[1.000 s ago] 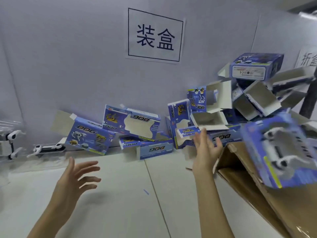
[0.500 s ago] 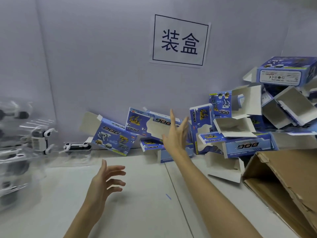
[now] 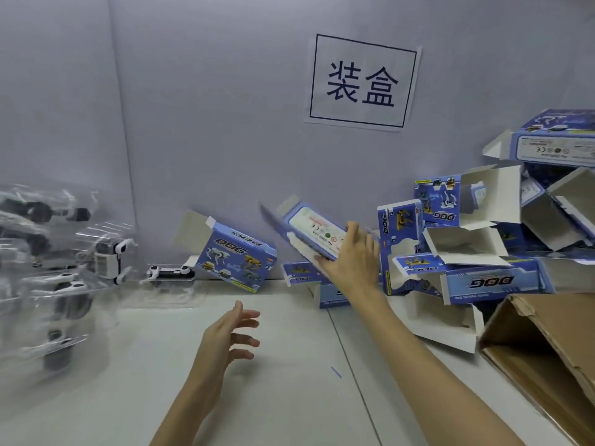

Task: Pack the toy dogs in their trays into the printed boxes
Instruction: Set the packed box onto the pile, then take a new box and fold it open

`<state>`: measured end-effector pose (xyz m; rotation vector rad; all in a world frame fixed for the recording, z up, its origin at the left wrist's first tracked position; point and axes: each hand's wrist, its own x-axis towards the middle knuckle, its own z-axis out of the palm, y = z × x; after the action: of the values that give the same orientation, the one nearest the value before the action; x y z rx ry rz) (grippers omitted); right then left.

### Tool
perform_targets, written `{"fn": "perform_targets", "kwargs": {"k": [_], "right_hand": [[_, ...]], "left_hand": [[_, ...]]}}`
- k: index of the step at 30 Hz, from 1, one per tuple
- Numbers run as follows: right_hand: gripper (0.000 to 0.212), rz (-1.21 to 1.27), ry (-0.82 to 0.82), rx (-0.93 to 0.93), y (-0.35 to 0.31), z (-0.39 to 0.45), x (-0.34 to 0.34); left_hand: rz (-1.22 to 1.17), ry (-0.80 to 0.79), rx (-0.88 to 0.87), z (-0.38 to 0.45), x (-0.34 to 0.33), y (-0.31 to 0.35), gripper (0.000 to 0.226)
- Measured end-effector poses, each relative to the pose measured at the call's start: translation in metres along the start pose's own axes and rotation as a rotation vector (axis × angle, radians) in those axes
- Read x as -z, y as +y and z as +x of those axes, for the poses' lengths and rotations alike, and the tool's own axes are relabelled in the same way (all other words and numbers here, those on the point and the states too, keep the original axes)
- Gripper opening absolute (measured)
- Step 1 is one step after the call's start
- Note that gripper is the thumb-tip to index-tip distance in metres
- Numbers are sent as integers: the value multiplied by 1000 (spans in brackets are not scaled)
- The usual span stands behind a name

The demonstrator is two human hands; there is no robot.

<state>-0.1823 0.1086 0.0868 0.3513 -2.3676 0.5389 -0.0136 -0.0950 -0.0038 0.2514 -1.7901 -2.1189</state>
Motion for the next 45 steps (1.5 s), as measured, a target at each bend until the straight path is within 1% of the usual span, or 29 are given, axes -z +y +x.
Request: {"fn": "perform_targets", "kwargs": {"k": [1,2,3,5,6,8,9,10,12,13,16,18,22,24,27,29,30,31,33,36,38,39,41,42,44,45], "right_hand": [[86,158,53,-34,-2,-13,4],[85,345,57,-61,-4,-28,8],[83,552,6,-81,-5,-42,12],[82,920,-217,-106,-9,-71,18],[84,1030,-324,-103,-9,-84,20],[83,1115,-521,-60,-8,-108,17],[84,1106,-601,-19,-9,-119,15],[87,1073,-665,23,-11,-128,13],[91,1035,-727,59,-17,-139,13],[92,1054,-697,60,-21,-141,15],[97,1149,-448,26,-33,-143,18],[91,1180,-323,38,-38,-147,16],[89,1102,-210,53,-42,-151,17],[80,1092,-194,22,-41,-149,17],[77,1029,-212,2,-41,-145,19],[58,982,-196,29,-42,-143,21],[50,986,-198,42,-42,-143,23],[48,998,-205,54,-41,-142,26],[54,1019,-245,81,-36,-139,32],[64,1062,-349,61,-25,-136,41],[74,1088,-363,39,-21,-134,41],[79,1088,-344,9,-21,-134,39],[85,1089,-271,-32,-26,-135,36],[86,1084,-245,-13,-29,-137,35],[86,1027,-259,68,-36,-145,31],[89,976,-294,110,-41,-150,28]], "left_hand": [[18,11,-19,-2,-1,1,47],[38,21,-41,-4,-2,2,45],[58,28,-65,-5,-3,4,46],[66,21,-110,-6,-5,7,57],[48,5,-130,-7,-6,11,65],[-15,-40,-152,-9,-7,18,86],[-49,-61,-167,-10,-8,20,95],[-78,-77,-186,-10,-8,21,97],[-108,-73,-225,-12,-9,22,84],[-114,-65,-239,-13,-9,23,79],[-135,-100,-248,-17,-13,22,71],[-127,-149,-254,-19,-18,19,70],[-53,-159,-319,-21,-23,18,71],[-56,-170,-331,-24,-24,17,64],[-44,-176,-339,-28,-26,19,47],[-13,-173,-362,-30,-26,22,38],[-7,-179,-367,-31,-26,24,38],[-3,-186,-370,-31,-25,25,41],[-5,-198,-374,-30,-22,24,47],[27,-203,-417,-28,-19,25,42],[79,-169,-468,-27,-18,26,42],[87,-140,-469,-26,-17,25,44],[60,-59,-442,-23,-16,26,50],[71,20,-464,-22,-15,26,53],[141,202,-573,-21,-17,26,51],[152,234,-622,-21,-18,27,44]]}}
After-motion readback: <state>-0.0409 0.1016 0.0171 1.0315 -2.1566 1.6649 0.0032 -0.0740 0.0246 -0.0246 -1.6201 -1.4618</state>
